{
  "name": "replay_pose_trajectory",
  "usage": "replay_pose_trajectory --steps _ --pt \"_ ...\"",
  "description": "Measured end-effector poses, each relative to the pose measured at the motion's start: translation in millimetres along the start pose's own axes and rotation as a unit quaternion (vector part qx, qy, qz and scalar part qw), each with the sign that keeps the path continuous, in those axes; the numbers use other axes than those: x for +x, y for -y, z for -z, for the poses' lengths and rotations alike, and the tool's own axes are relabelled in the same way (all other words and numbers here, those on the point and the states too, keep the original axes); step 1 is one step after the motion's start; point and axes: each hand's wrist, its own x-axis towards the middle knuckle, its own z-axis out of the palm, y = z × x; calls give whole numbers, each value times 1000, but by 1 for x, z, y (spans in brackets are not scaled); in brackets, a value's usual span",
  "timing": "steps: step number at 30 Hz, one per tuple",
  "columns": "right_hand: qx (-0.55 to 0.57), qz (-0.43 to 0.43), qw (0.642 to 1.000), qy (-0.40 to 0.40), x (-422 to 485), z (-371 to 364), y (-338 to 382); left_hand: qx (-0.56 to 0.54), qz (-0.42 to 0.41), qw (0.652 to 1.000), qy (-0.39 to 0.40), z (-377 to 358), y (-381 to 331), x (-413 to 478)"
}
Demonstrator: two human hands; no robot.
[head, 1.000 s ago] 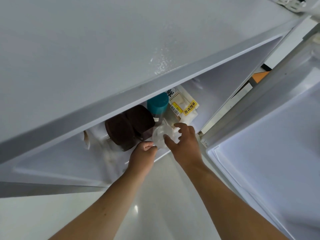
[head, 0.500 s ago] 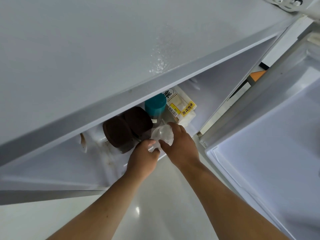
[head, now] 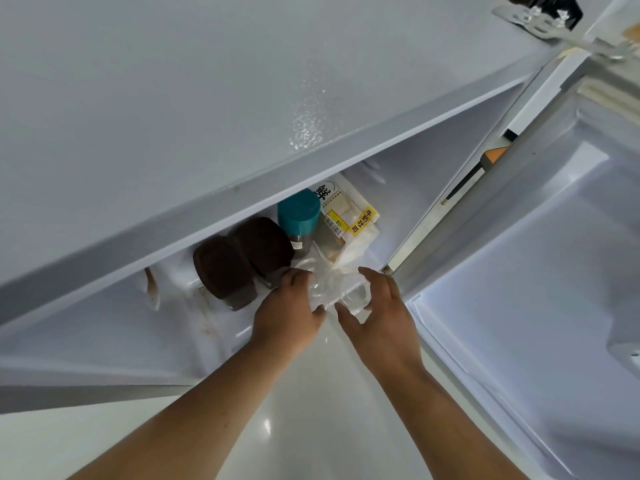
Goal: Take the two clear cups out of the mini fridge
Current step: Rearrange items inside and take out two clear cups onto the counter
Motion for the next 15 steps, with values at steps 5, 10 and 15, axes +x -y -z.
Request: replay_pose_trajectory --steps 5,10,15 --pt "5 -8 1000 -8 -10 8 -5 82 -39 996 24 1 -5 13" --pt "1 -20 1000 -5 -26 20 -9 136 -17 987 84 -1 -15 34" --pt "47 -53 997 -16 -38 31 -11 141 29 977 155 -8 -24 52"
